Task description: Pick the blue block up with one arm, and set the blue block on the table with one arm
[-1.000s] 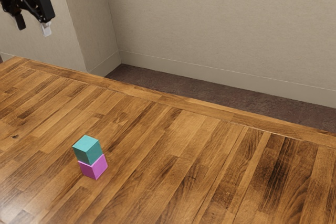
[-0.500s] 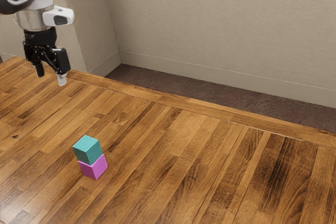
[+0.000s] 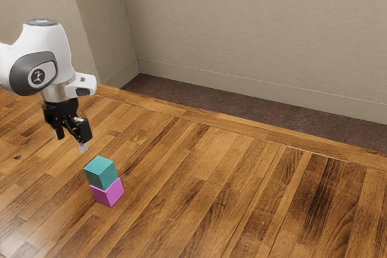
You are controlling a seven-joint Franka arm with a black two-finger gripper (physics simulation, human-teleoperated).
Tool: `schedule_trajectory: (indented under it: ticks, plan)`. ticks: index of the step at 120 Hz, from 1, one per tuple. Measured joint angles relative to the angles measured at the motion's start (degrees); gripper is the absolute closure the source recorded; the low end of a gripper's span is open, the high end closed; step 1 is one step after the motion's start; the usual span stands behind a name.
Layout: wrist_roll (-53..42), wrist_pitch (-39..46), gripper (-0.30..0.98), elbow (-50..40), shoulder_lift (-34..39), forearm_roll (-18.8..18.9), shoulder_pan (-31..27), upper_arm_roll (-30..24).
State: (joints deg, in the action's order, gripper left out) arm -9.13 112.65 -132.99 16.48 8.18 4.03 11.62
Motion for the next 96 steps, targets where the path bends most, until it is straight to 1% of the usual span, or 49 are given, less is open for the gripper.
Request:
schedule_trajectory:
  ticks: [12,22,65,96]
  plan:
    - [0.1,4.0,0.00,-3.8,-0.4,-0.4,0.1,0.0]
    - [0.1,6.6,0.00,-5.0,-1.1,-0.7,0.2,0.0]
    - [0.7,13.2,0.00,-5.3,-7.4,-1.6,0.2,0.1]
    - [1.1,16.6,0.00,-5.3,-10.0,-2.2,1.3,0.0]
